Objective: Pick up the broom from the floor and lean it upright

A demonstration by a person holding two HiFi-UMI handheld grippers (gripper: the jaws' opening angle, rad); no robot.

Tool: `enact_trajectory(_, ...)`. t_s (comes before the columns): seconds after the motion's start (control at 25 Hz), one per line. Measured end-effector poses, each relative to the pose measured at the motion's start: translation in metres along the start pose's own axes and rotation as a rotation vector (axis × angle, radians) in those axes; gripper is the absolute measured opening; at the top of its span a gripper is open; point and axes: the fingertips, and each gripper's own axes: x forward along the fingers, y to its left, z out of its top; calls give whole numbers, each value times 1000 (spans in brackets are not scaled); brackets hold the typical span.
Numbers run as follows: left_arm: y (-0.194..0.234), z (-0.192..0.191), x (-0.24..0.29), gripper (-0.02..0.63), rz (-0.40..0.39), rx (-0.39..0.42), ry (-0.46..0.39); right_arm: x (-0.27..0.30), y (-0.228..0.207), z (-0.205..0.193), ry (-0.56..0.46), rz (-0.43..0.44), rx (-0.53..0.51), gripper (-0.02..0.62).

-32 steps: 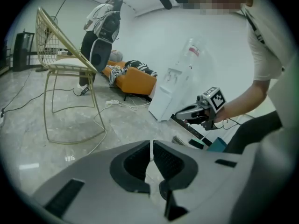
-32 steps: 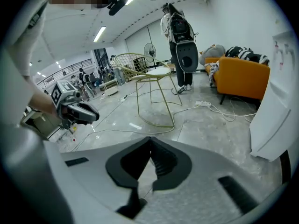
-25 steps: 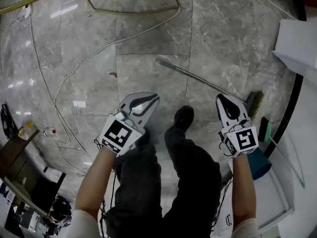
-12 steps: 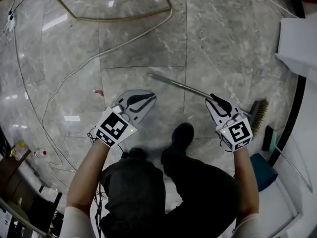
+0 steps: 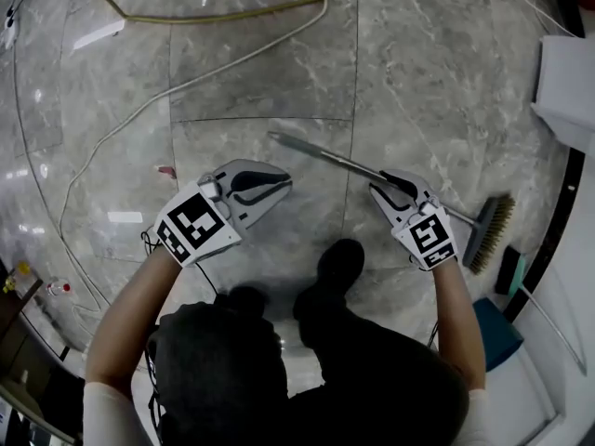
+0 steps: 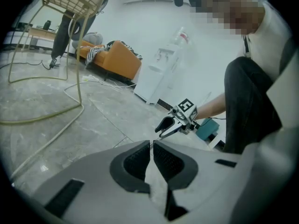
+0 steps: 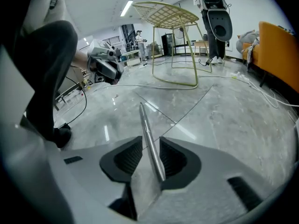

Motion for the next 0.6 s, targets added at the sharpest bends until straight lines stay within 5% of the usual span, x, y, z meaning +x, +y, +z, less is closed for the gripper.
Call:
enact_trajectory(0.32,-14,-28,16,21,-31,9,78,36,-10,-47,69,4,-6,117)
enact_trajectory(0.6,-23,-35,15,21,-35,11,115,51,-8,-69,171,35,-210,118)
